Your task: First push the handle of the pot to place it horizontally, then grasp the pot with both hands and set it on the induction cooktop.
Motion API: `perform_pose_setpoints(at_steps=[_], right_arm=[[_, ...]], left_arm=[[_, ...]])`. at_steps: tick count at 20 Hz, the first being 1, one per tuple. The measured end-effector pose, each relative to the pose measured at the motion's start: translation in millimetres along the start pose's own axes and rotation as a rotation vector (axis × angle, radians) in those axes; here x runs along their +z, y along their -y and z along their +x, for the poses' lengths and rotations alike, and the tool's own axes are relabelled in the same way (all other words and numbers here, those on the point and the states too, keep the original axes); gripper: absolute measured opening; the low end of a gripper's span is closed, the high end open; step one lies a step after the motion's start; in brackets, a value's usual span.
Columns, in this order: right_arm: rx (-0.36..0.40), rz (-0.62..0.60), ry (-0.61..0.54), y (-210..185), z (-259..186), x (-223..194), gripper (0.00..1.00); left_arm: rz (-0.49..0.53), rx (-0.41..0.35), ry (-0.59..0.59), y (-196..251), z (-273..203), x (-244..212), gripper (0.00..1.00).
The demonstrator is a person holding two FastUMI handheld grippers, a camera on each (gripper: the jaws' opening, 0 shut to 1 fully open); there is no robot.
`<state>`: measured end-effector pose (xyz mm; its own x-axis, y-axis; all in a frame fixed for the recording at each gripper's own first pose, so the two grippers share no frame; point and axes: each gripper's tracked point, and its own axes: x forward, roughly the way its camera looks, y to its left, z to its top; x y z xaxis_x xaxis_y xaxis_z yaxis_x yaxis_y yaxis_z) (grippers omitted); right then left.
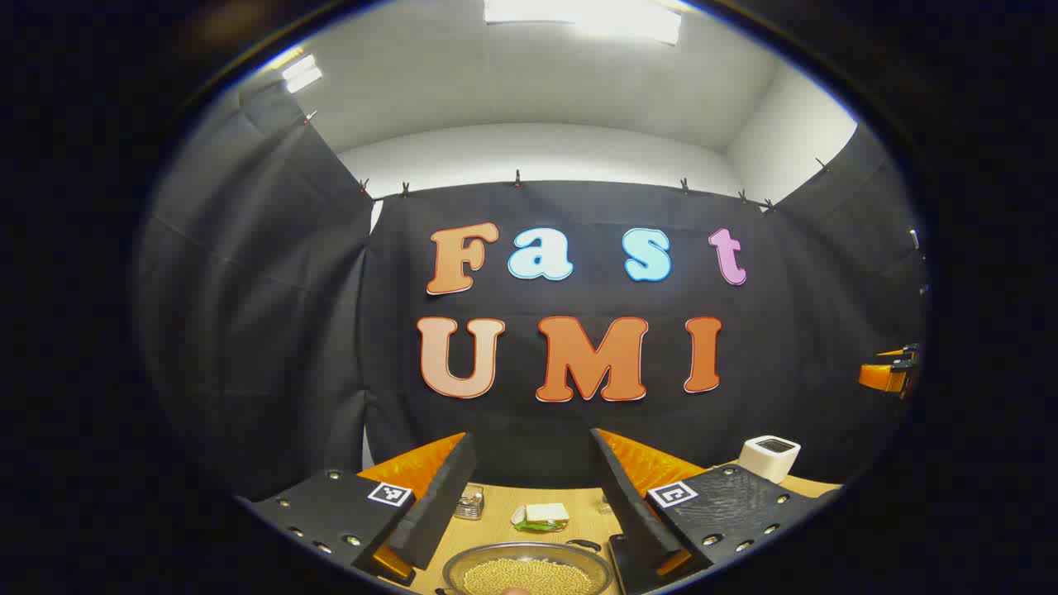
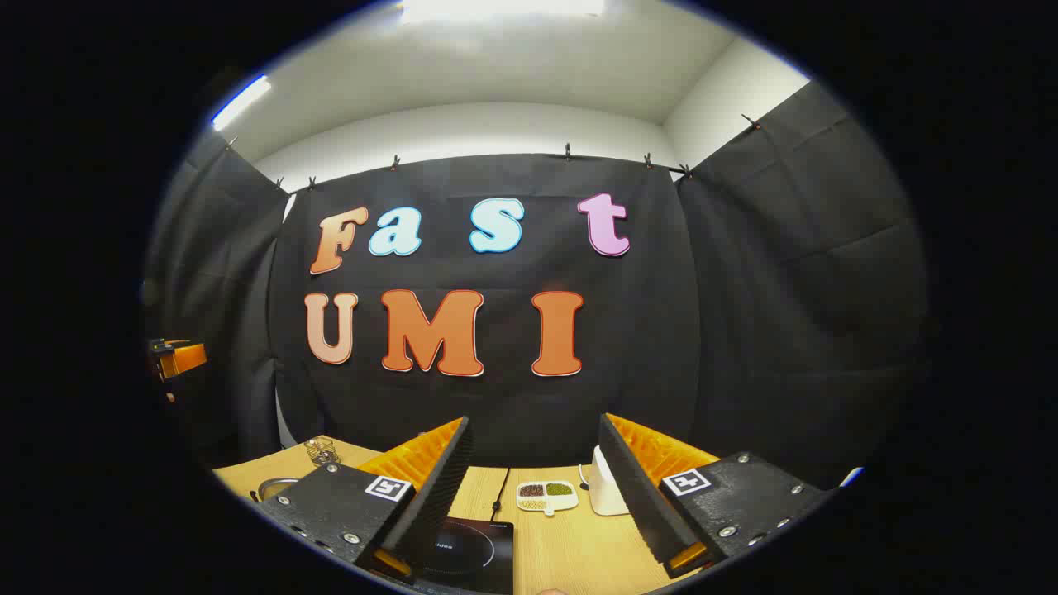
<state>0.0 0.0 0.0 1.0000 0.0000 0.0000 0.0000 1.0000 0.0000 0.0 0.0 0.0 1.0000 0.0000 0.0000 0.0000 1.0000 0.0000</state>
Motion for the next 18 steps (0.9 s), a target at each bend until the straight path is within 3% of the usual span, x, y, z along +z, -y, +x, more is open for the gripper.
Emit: perform_pose_setpoints(at_steps=[8, 18], right_arm=[[0.005, 0.0, -0.002, -2, -1, -1, 0.95], [-0.004, 0.011, -0.003, 3, 1, -3, 0.95]], left_arm=[[-0.035, -0.041, -0.05, 11, 3, -17, 0.89], [-0.011, -0.036, -0.042, 8, 2, -14, 0.89]])
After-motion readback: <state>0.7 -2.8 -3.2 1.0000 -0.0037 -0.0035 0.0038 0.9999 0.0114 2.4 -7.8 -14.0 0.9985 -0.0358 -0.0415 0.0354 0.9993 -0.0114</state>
